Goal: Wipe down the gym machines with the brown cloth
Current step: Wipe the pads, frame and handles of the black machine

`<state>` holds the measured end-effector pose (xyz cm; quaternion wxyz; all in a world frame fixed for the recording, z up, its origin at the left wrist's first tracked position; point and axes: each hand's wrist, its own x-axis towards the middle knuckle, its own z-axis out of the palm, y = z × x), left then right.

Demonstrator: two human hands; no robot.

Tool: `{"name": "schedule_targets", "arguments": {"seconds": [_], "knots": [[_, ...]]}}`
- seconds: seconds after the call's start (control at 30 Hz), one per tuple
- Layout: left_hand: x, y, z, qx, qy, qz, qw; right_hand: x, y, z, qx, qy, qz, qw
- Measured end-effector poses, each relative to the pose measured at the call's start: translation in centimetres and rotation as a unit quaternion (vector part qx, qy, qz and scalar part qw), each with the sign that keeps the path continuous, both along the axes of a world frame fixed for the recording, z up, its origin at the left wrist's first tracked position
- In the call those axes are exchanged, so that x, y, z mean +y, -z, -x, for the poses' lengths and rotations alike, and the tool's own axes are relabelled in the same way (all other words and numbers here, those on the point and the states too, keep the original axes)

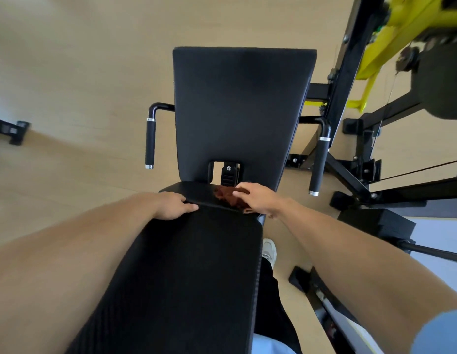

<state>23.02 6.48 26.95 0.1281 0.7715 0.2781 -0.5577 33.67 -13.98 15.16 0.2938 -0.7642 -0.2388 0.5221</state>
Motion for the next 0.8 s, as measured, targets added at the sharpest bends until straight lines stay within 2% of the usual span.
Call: {"name": "schedule_targets", "arguments": {"seconds": [0.1,0.27,0.37,0.5,0.6,0.67,0.73,0.8], "knots": [[1.5,-2.7,1.3,0.01,0.004,-0.019,1.0,-0.2,-3.5,1.6,0.016,0.005,-0.044,0.999],[1.7,-6.3,1.3,0.021,0.037,-0.036,0.998,2.6,-9.2,4.2,0.11,0.001,-0.112,0.988],[3.1,-9.3,3.1,0.02,0.014,-0.05,0.998,7.7,-13.3,7.6,0.113,-0.088,-0.138,0.98],[6.4,-12.8,7.5,0.022,-0.167,-0.037,0.985,11.2,-15.6,10.3,0.065,-0.181,-0.124,0.973],[7.7,-14.0,9.0,0.025,-0.324,0.012,0.946,10.0,-14.6,8.8,0.052,-0.172,-0.069,0.981],[9.0,-15.7,10.9,0.033,-0.383,0.064,0.921,10.3,-15.4,9.1,0.028,-0.156,-0.041,0.986],[10.6,-17.0,12.2,-0.001,-0.43,0.101,0.897,10.7,-16.4,9.7,0.038,-0.137,-0.023,0.99],[12.6,-17.9,13.5,-0.084,-0.468,0.115,0.872,10.8,-19.0,11.0,0.051,-0.157,-0.057,0.985]]}}
